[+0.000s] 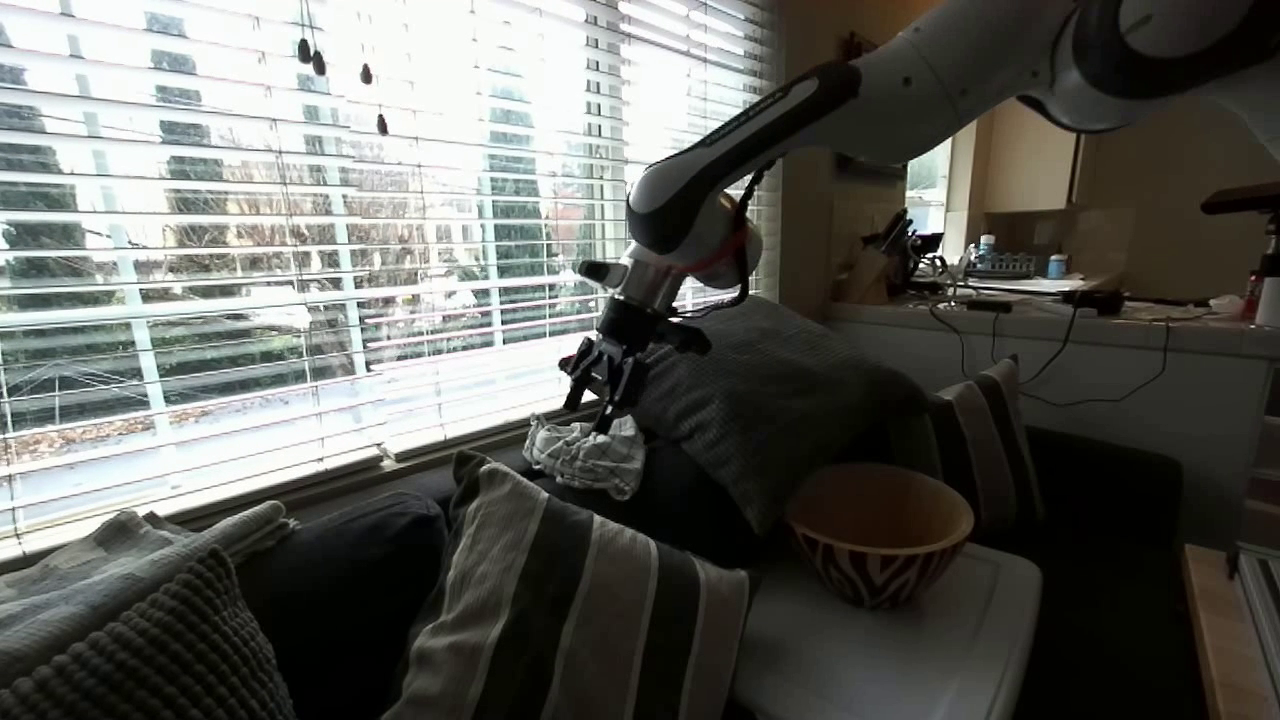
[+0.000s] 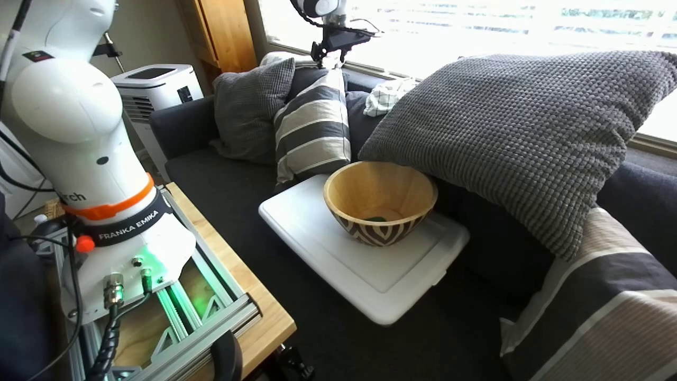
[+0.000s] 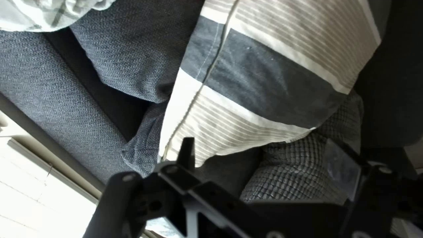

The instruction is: Move the striped pillow closer to the window

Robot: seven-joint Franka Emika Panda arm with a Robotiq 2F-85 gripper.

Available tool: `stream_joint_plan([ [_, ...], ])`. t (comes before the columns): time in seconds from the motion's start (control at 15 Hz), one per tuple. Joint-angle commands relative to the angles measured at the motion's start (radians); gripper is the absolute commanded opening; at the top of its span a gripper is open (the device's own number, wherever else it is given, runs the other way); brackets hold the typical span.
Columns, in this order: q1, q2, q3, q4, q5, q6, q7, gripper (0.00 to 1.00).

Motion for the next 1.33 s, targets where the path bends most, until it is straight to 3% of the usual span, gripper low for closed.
stream_joint_plan([
  [0.0, -0.067, 0.188, 0.11, 0.244, -0.15, -0.033, 0.086, 1.0],
  [0.4, -0.098, 0.39, 0.222, 0.487, -0.246, -0.09, 0.105, 1.0],
  [1.13, -0.071, 0.595, 0.268, 0.769, -0.291, -0.26, 0.152, 1.0],
  [1.2, -0.07, 0.607, 0.27, 0.787, -0.29, -0.287, 0.152, 0.75],
  [1.27, -0.069, 0.615, 0.272, 0.8, -0.289, -0.317, 0.152, 0.74],
])
